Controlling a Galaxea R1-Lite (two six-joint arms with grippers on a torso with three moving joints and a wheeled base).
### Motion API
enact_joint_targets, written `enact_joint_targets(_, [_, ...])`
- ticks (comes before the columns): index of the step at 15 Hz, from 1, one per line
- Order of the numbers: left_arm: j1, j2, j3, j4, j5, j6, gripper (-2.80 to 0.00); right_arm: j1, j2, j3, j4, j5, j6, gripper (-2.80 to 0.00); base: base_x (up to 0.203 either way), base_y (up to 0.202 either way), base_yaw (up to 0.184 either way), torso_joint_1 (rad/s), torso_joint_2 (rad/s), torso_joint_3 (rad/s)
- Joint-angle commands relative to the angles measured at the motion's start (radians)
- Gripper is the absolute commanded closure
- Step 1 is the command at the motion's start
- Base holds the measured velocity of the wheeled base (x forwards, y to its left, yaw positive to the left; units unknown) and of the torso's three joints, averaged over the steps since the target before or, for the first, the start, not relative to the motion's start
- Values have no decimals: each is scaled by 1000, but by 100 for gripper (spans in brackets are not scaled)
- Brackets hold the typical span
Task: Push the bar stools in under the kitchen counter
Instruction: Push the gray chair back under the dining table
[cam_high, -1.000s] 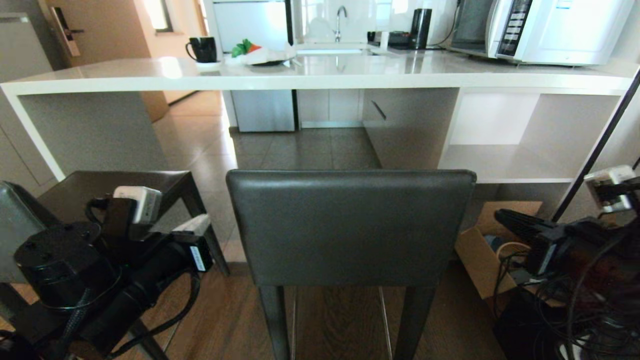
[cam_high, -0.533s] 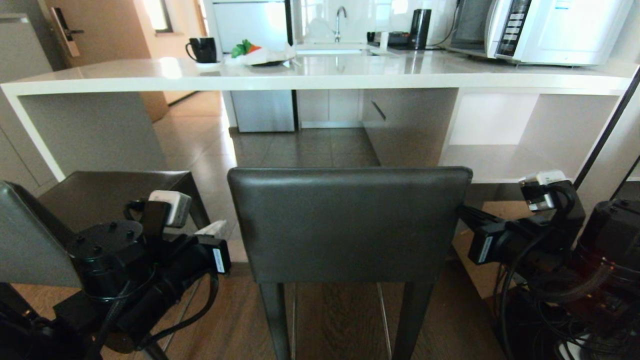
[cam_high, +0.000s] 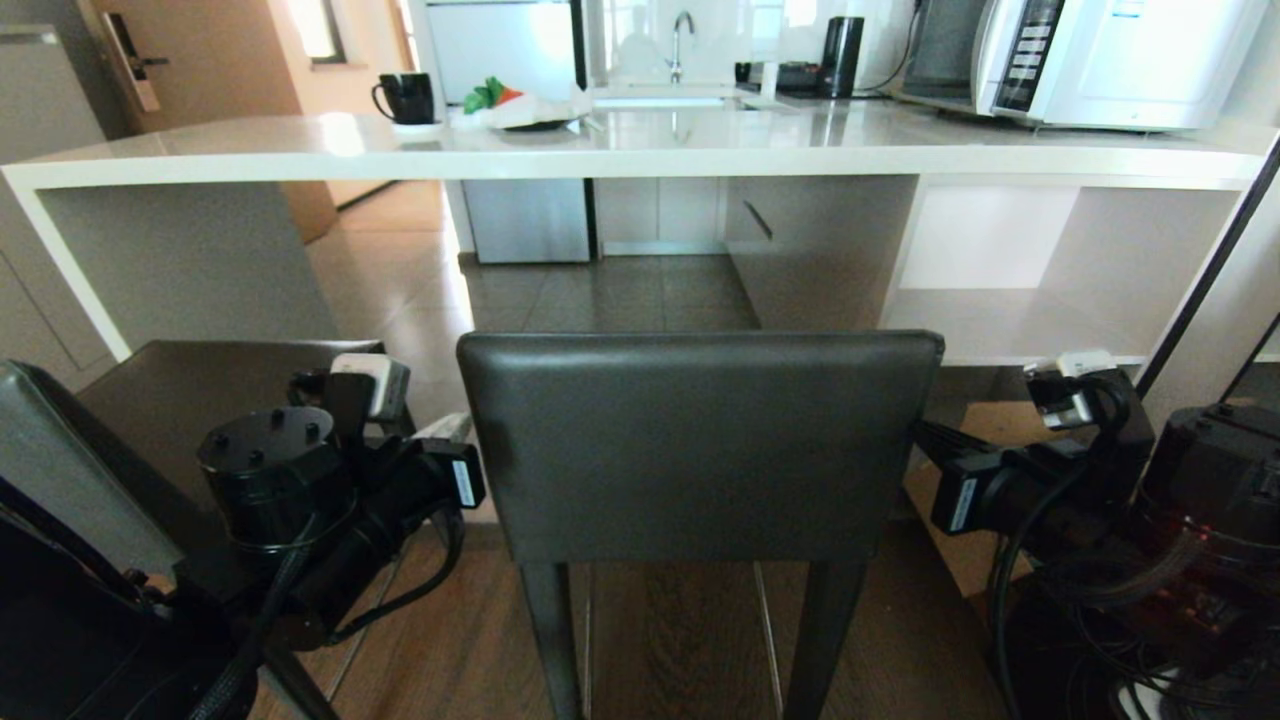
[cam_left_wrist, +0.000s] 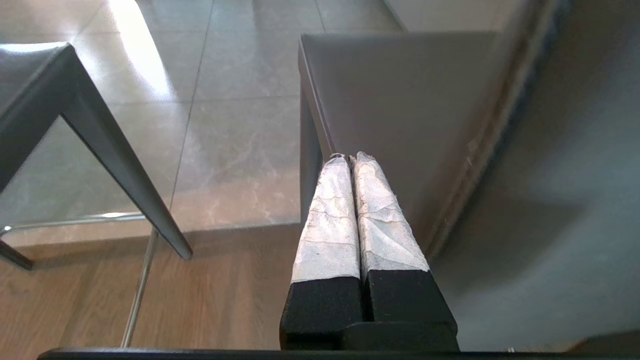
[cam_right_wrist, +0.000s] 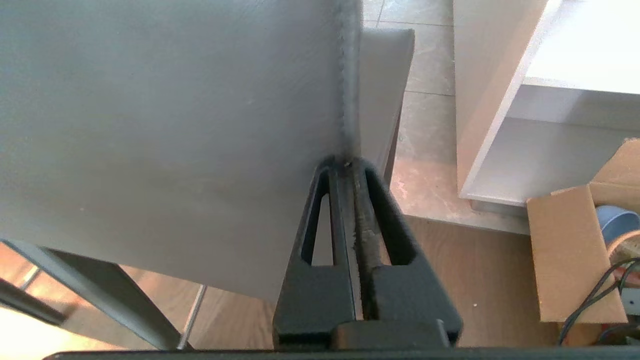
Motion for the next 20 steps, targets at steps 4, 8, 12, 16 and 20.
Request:
enact_joint_targets(4, [-79, -112, 134, -5, 3, -5, 0, -3, -41, 32, -11, -6, 5, 0, 0, 0, 0, 0, 0, 0])
enact_joint_targets(8, [-135, -216, 267, 13, -9, -5, 0, 10, -41, 26, -12, -6, 2, 0, 0, 0, 0, 0, 0, 0])
enact_joint_targets(12, [-145, -199, 166, 17, -17, -4, 0, 48, -32, 21, -11, -1, -2, 0, 0, 0, 0, 0, 0, 0])
enact_joint_targets(16, [-148, -119, 90, 14, -13, -3, 0, 67, -23, 23, -11, -6, 1, 0, 0, 0, 0, 0, 0, 0])
enact_joint_targets(20, [-98, -171, 204, 17, -4, -5, 0, -11, -121, 92, -7, -6, 3, 0, 0, 0, 0, 0, 0, 0])
